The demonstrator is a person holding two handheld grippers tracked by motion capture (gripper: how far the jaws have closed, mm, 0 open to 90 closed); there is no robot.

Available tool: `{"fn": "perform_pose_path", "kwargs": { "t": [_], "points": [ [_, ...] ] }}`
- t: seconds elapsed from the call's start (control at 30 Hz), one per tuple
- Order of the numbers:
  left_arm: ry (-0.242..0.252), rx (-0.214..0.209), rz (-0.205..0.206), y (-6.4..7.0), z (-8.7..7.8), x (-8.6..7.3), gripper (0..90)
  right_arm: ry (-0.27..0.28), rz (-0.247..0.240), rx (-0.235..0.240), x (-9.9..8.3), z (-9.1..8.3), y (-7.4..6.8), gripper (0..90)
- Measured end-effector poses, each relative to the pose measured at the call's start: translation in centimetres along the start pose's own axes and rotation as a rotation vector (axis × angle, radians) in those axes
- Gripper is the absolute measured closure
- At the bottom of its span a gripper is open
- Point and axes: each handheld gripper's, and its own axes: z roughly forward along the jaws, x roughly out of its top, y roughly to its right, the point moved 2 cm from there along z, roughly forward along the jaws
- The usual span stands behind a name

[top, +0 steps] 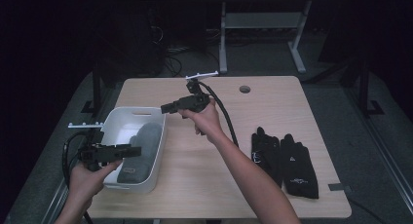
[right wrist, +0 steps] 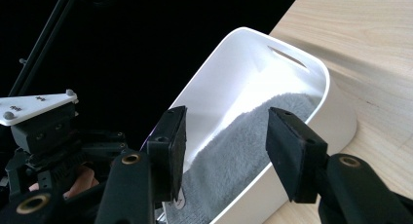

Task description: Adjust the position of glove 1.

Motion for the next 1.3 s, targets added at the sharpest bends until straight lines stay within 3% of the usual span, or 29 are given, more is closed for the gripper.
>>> {"fn": "perform_pose_path", "kwargs": {
  "t": [0.53, 1.3],
  "points": [
    [-0.019, -0.031, 0.035, 1.9, 2.2, 0.8, 26.6, 0.025, 0.007, 0.011, -0.8, -2.9, 0.7, 47.7],
    [-0.044, -0.090, 0.103, 5.9, 6.6, 2.0, 25.4, 0.062, 0.033, -0.030, -3.3, -9.0, 2.6, 46.6]
  ]
}}
